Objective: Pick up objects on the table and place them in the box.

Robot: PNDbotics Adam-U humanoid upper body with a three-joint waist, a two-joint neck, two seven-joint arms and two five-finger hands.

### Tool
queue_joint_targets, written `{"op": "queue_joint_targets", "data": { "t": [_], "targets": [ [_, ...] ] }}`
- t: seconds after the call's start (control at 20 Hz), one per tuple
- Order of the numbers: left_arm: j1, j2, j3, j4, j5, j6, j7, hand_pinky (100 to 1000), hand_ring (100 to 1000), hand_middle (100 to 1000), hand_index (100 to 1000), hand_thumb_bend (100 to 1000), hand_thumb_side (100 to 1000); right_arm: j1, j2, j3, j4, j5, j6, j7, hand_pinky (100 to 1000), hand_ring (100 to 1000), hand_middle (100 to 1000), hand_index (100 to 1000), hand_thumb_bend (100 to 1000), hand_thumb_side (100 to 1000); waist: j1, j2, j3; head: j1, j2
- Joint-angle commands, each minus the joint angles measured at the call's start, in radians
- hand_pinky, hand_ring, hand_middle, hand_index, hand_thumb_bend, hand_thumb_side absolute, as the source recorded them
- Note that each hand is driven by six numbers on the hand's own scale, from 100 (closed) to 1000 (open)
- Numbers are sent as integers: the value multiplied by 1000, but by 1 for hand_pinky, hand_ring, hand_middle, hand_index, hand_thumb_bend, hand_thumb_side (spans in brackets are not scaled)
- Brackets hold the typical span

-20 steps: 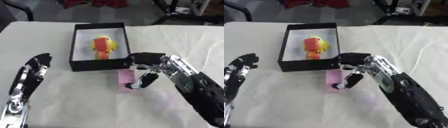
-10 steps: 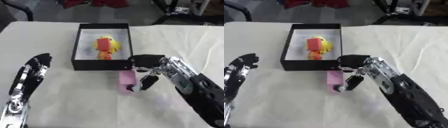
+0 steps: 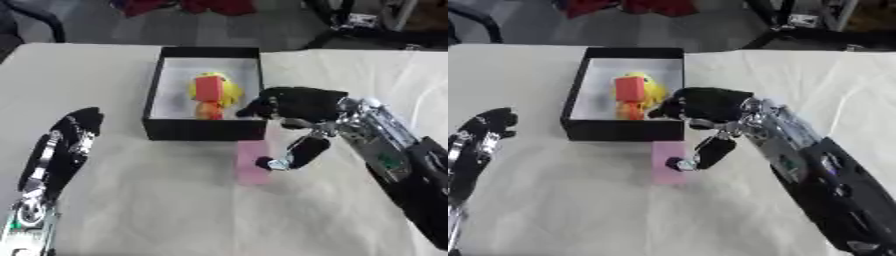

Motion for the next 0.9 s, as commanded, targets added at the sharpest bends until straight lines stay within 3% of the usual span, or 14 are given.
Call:
{"op": "queue_joint_targets", "data": {
  "t": [0.05, 0.2, 0.65, 0.9],
  "targets": [
    [-7, 18, 5, -20, -1, -1, 4, 787, 801, 706, 817, 270, 725, -8, -31, -10, -54, -5, 3, 13, 976, 900, 846, 991, 356, 640, -12, -24, 0, 3, -2],
    [-7, 18, 5, -20, -1, 0, 5, 787, 801, 706, 817, 272, 725, 0, -34, -7, -60, 7, -1, 22, 979, 905, 851, 990, 368, 656, -12, -24, -1, 4, -2],
    [-7, 18, 6, -20, -1, 1, 6, 786, 801, 705, 817, 273, 725, 35, -15, -2, -23, -43, 37, 56, 916, 857, 831, 971, 251, 687, -12, -25, -3, 3, -2],
    [-7, 18, 5, -20, -1, 1, 7, 786, 801, 705, 816, 275, 724, 45, 4, 1, 0, -67, 70, 80, 745, 778, 834, 969, 230, 679, -11, -25, -3, 3, -2]
  ]
}}
